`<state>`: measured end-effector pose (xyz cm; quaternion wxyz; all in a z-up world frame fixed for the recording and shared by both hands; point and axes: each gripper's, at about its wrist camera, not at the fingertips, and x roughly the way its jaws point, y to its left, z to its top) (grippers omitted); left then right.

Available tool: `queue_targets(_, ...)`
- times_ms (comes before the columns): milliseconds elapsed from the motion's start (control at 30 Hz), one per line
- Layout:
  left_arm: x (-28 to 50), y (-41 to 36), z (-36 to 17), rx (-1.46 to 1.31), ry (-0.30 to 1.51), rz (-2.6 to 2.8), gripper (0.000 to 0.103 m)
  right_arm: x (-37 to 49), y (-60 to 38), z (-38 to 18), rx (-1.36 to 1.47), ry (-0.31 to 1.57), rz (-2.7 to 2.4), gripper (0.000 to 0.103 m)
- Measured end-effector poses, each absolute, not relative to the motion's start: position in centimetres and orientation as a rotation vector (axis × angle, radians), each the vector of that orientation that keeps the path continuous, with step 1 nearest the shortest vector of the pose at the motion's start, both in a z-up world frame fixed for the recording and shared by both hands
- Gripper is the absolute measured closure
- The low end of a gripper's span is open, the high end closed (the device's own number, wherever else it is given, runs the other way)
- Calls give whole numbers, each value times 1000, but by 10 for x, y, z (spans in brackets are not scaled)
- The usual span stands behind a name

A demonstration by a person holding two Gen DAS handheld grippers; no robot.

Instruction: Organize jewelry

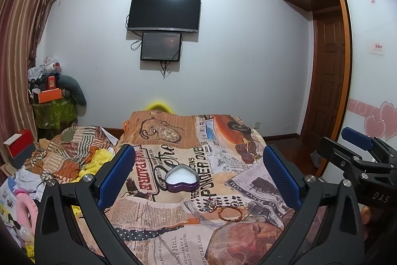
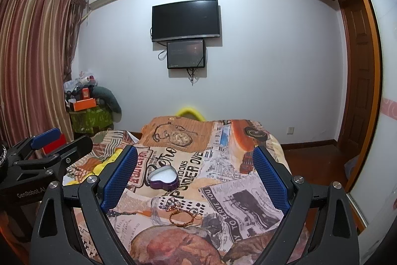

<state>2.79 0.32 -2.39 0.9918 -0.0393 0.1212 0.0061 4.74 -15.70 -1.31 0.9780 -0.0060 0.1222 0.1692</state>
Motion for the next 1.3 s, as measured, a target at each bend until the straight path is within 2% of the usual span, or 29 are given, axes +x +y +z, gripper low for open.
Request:
queue_targets(267, 62, 12, -50, -93, 338, 18, 0, 75, -159, -36, -14, 332, 325, 11)
queue_targets(600, 114, 27, -109, -102, 527, 43, 0, 127, -169, -88, -17, 537, 265, 11)
queue_targets(933, 153, 24, -171, -97, 738, -1, 22, 162, -172, -134, -37, 711, 271, 12)
queue_targets(1167, 176, 17, -198, -108, 814, -49, 36, 181, -171, -159, -45, 797, 333, 37)
queue_targets(1300, 184, 16, -207, -118, 842, -75, 53, 185, -168, -166, -44, 828, 375, 48)
